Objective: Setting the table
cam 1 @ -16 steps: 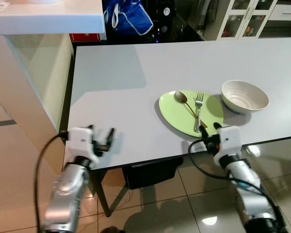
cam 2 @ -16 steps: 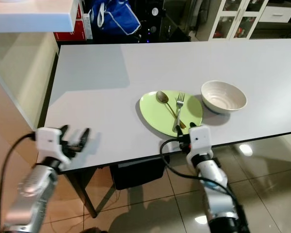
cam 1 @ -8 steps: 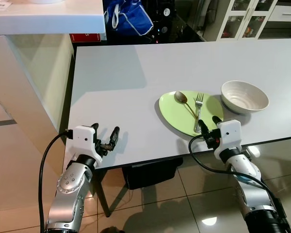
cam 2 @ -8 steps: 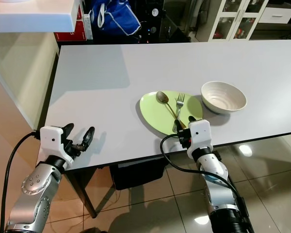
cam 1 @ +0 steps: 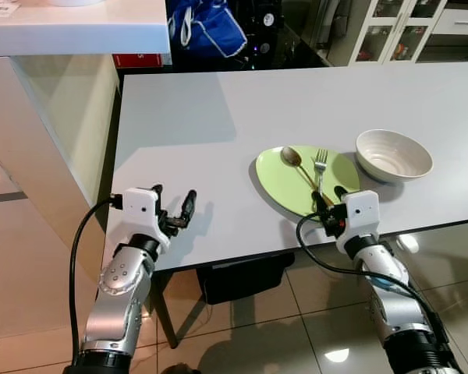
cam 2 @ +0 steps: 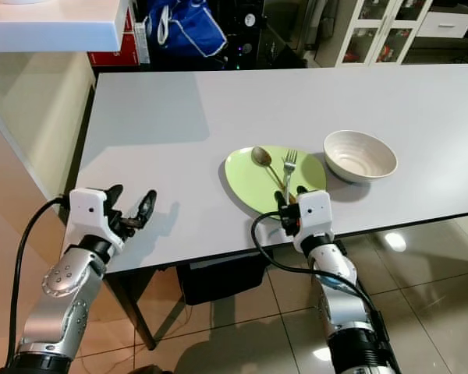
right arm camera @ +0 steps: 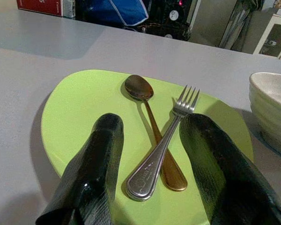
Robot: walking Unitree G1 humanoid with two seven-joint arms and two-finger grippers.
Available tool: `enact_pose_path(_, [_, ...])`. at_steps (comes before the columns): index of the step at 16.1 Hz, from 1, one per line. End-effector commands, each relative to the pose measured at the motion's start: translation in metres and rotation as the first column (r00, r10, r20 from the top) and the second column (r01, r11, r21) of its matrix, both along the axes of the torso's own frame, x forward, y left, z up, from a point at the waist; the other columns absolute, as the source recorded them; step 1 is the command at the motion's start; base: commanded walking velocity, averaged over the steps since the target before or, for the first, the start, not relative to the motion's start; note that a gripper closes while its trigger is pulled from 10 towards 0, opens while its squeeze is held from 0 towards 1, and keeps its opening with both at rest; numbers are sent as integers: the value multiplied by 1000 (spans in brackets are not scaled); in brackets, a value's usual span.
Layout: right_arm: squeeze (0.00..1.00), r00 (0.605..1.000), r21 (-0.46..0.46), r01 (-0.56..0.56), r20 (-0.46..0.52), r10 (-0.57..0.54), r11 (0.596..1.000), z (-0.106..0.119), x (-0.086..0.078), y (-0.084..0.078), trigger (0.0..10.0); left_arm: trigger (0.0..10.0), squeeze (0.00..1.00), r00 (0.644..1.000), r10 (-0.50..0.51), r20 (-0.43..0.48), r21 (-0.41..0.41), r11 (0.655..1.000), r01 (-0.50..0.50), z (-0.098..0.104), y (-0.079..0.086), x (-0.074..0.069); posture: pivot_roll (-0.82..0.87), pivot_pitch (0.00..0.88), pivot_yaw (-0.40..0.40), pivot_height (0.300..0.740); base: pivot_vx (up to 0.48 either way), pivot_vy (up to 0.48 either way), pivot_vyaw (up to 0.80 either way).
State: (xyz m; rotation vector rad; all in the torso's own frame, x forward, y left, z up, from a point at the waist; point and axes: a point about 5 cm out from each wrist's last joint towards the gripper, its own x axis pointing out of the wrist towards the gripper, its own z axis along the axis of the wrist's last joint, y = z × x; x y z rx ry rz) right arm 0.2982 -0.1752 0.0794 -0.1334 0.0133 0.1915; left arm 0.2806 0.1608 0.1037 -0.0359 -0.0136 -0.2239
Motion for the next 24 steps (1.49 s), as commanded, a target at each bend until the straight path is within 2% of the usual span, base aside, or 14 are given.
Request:
enact_pose_path(1, [0, 1000, -10, 4, 19, -4, 1000, 3, 0, -3, 10000, 10000, 0, 1000, 1, 12, -5, 1000, -1, 5, -3, 1, 45, 0, -33, 740, 0, 0, 0])
enact_pose_path(7, [0, 1000, -17, 1, 4, -1, 1000, 1, 0, -4, 10000, 10000, 0, 1000, 15, -1, -47, 999, -15, 3, -7, 1, 37, 0, -39, 740, 0, 0, 0])
enact_pose_path(15, [0, 1000, -20, -5, -12, 4, 1000, -1, -1, -5, 10000, 10000, 0, 999, 26, -33, -97, 995, -29, 2, -13, 4, 32, 0, -43, 740, 0, 480, 0])
enact_pose_path(21, [0, 1000, -19, -4, -23, 3, 1000, -2, -2, -5, 10000, 10000, 0, 999, 25, -19, -75, 997, -27, 4, -14, 4, 28, 0, -42, 740, 0, 480, 0])
enact_pose_path(22, [0, 1000, -20, -3, -24, 3, 1000, -3, -3, -5, 10000, 10000, 0, 1000, 25, -11, -43, 999, -25, 4, -15, 4, 29, 0, -42, 740, 0, 0, 0])
enact_pose_path(24, [0, 1000, -21, -2, -27, 2, 1000, -4, -3, -4, 10000, 10000, 0, 1000, 24, -12, -45, 999, -24, 5, -15, 5, 28, 0, -38, 740, 0, 0, 0])
